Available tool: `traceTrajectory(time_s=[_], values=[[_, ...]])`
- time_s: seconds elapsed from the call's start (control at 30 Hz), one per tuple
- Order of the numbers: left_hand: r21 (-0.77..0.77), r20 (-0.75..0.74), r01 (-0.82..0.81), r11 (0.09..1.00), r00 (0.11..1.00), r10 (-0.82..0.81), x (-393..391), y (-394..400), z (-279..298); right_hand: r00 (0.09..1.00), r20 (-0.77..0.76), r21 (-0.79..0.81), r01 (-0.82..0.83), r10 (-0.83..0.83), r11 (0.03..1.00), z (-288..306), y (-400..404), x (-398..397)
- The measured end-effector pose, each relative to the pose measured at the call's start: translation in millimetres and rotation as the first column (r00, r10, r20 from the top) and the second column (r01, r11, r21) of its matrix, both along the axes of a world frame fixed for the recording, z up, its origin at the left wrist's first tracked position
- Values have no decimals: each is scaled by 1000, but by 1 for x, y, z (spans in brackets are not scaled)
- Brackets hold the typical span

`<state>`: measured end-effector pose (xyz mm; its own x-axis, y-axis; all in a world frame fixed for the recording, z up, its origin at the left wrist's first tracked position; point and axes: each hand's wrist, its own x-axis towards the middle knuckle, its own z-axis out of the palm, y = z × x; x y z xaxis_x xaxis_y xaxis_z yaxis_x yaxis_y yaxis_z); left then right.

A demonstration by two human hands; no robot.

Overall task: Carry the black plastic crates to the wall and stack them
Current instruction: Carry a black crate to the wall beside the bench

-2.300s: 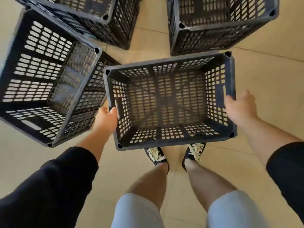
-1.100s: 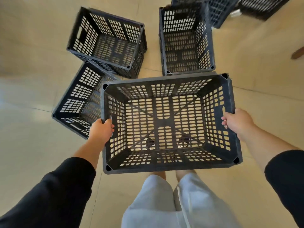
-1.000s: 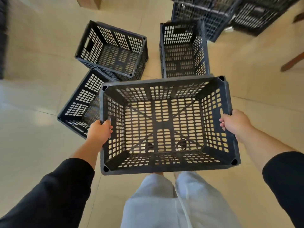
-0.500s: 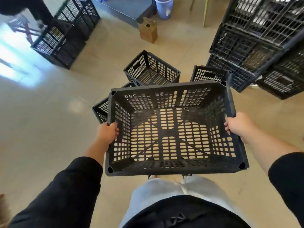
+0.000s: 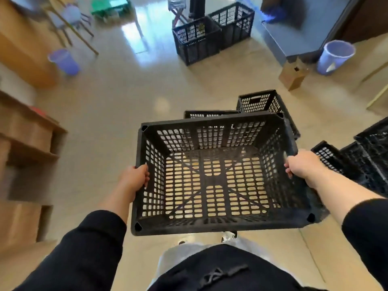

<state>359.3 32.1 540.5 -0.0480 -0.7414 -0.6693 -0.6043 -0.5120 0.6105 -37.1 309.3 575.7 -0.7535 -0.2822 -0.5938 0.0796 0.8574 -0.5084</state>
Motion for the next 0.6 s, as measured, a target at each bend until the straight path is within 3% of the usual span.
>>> traceTrajectory(time_s=[0.2, 0.6], values=[[-16, -17, -283, 959, 959, 282, 145, 27, 1, 957, -20, -9, -288, 288, 958, 2, -87, 83], [-73, -45, -670, 738, 742, 669, 426, 124, 14, 760, -9, -61, -649, 649, 759, -3, -209, 326]])
